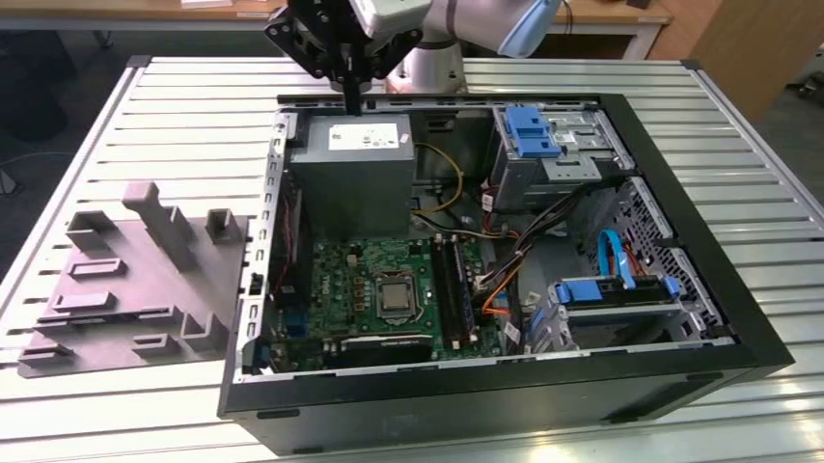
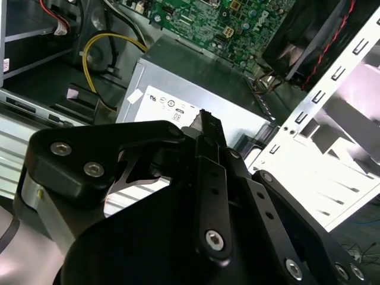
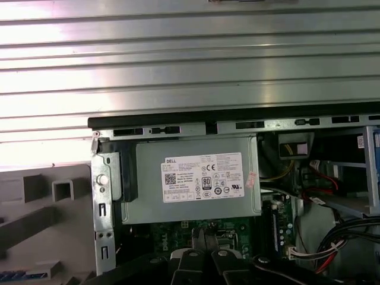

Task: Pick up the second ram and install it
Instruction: 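Reach for the second ram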

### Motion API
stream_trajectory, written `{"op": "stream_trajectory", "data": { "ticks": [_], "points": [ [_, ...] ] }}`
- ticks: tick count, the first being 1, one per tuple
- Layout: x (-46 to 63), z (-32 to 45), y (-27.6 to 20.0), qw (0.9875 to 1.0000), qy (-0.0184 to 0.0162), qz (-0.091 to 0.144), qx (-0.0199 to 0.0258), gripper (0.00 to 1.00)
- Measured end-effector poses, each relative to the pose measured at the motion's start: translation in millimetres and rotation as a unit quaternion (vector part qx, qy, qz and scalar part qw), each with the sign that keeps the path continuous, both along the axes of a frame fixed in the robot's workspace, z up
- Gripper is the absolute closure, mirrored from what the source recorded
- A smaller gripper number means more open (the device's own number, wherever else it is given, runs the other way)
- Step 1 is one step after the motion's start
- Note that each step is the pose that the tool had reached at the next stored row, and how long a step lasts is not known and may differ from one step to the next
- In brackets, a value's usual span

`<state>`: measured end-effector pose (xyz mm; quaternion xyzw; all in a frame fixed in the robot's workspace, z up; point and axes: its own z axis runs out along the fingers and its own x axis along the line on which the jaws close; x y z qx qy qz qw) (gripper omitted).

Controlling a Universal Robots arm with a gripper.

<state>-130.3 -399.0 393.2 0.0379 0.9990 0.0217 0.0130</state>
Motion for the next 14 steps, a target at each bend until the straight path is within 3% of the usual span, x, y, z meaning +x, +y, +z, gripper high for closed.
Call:
{"op": "stream_trajectory", "data": {
  "ticks": [14],
  "points": [
    [-27.7,-0.5,0.0,1.0,0.0,0.0,0.0,0.89]
  ]
}}
